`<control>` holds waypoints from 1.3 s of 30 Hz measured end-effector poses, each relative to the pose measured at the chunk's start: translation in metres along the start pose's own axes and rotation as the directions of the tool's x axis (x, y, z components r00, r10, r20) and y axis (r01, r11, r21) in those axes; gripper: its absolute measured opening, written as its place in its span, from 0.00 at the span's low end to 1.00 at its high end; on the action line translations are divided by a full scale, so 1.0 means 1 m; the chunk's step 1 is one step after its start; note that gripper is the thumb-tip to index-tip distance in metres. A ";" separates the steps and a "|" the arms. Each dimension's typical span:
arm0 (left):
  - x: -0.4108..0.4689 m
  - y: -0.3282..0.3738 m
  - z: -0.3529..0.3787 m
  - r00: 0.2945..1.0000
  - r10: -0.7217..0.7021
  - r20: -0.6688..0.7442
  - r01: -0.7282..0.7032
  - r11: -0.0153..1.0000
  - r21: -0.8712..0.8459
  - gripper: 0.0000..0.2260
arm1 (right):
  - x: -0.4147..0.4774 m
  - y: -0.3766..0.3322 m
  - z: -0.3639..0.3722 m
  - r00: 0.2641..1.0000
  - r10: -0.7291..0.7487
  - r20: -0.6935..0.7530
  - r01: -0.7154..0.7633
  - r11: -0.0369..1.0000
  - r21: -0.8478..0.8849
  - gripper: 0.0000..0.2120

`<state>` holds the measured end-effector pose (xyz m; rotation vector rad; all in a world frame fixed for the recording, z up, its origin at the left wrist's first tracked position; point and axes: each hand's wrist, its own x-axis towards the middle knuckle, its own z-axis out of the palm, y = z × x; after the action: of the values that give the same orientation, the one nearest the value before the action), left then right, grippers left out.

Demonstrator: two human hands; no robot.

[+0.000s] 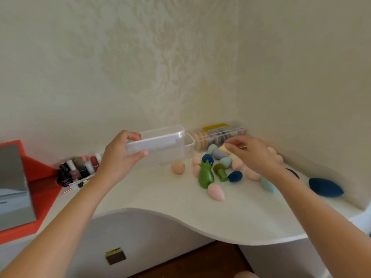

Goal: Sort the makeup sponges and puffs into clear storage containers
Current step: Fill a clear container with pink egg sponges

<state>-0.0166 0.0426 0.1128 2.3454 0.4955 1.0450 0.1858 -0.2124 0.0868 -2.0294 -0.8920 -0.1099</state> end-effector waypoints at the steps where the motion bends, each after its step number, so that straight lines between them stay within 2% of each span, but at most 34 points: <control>1: -0.014 -0.003 -0.003 0.999 -0.005 0.038 0.005 1.000 0.003 0.15 | -0.008 -0.010 0.004 0.999 -0.035 0.023 0.034 0.999 0.038 0.09; 4: -0.052 -0.016 -0.003 0.989 0.002 0.150 -0.004 1.000 0.014 0.16 | -0.035 -0.030 0.025 0.977 -0.185 0.109 0.179 0.982 0.066 0.24; 6: -0.073 -0.023 0.002 0.984 0.006 0.177 -0.013 0.999 0.035 0.18 | -0.050 -0.034 0.044 0.928 -0.324 0.181 0.325 0.945 0.024 0.32; 8: -0.089 -0.027 0.011 0.985 0.012 0.173 -0.021 0.998 0.051 0.18 | -0.061 -0.032 0.064 0.870 -0.415 0.265 0.438 0.899 -0.029 0.36; 11: -0.103 -0.032 0.024 0.984 0.059 0.167 -0.068 0.996 0.049 0.21 | -0.070 -0.026 0.090 0.830 -0.459 0.317 0.500 0.864 -0.058 0.36; 16: -0.111 -0.041 0.042 0.958 0.171 0.229 -0.211 0.964 0.164 0.17 | -0.066 -0.007 0.111 0.836 -0.502 0.222 0.530 0.843 -0.091 0.27; 19: -0.106 -0.042 0.049 0.938 0.211 0.277 -0.283 0.924 0.256 0.16 | -0.063 0.003 0.115 0.835 -0.518 0.185 0.543 0.831 -0.120 0.25; 23: -0.099 -0.034 0.059 0.940 0.218 0.263 -0.297 0.902 0.314 0.21 | -0.058 0.011 0.119 0.827 -0.545 0.140 0.561 0.818 -0.127 0.26; 25: -0.092 -0.023 0.062 0.922 0.227 0.314 -0.347 0.844 0.409 0.27 | -0.057 0.014 0.123 0.826 -0.550 0.124 0.563 0.818 -0.122 0.25; 27: -0.081 -0.014 0.064 0.878 0.293 0.380 -0.465 0.714 0.523 0.30 | -0.057 0.017 0.127 0.803 -0.585 0.112 0.596 0.788 -0.155 0.23; 29: -0.071 -0.010 0.064 0.810 0.372 0.453 -0.586 0.552 0.593 0.27 | -0.058 0.019 0.130 0.758 -0.642 0.115 0.649 0.724 -0.234 0.22; 32: -0.063 -0.014 0.065 0.716 0.427 0.552 -0.697 0.399 0.595 0.23 | -0.057 0.022 0.129 0.722 -0.681 0.123 0.682 0.671 -0.291 0.22; 34: -0.064 -0.021 0.069 0.677 0.469 0.567 -0.732 0.353 0.582 0.21 | -0.056 0.024 0.128 0.725 -0.676 0.131 0.682 0.679 -0.272 0.22; 37: -0.069 -0.025 0.074 0.651 0.518 0.555 -0.755 0.363 0.547 0.26 | -0.055 0.025 0.126 0.727 -0.670 0.152 0.683 0.679 -0.271 0.22; 39: -0.071 -0.023 0.074 0.645 0.520 0.560 -0.760 0.358 0.543 0.26 | -0.056 0.024 0.126 0.721 -0.675 0.158 0.687 0.668 -0.285 0.23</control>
<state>-0.0079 0.0015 0.0168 3.5781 -0.2857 0.8148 0.1286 -0.1556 -0.0275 -1.8726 -1.7312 -0.6803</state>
